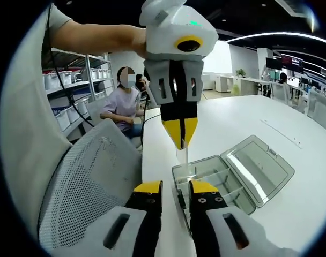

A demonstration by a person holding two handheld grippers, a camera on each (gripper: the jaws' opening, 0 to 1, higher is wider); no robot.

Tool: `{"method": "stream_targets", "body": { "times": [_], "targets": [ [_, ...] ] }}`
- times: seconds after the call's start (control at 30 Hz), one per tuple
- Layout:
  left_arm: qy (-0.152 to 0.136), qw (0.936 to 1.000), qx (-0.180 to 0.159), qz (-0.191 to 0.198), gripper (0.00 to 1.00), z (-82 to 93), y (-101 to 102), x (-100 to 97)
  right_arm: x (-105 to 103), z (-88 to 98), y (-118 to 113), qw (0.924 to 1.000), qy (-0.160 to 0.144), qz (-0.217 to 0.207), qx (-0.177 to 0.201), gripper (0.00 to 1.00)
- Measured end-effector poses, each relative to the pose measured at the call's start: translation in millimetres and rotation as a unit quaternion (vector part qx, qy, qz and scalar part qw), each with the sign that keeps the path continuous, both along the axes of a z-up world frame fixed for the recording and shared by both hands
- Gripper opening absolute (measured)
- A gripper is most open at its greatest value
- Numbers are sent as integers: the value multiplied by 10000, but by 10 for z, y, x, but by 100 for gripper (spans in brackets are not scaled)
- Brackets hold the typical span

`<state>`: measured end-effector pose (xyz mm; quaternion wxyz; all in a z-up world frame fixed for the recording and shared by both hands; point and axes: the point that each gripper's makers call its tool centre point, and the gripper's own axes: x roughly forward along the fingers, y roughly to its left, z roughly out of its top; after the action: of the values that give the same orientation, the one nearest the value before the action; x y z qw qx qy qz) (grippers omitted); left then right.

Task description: Insert the divider into the dual guide fixture by aligning both edges with the guide slots and pushing it downward to the bottom, including one-sided entry, uneven engagement, binding, and posture correction.

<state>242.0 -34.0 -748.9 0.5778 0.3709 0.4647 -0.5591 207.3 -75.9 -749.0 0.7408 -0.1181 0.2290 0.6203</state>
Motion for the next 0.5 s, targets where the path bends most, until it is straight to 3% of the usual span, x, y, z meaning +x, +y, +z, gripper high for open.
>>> {"method": "stream_targets", "body": {
  "times": [0.5],
  "targets": [
    [-75,9982,569,-166,0,-123,-15,171,1,7,-103,9999,-92,-104,-98,26]
  ]
}}
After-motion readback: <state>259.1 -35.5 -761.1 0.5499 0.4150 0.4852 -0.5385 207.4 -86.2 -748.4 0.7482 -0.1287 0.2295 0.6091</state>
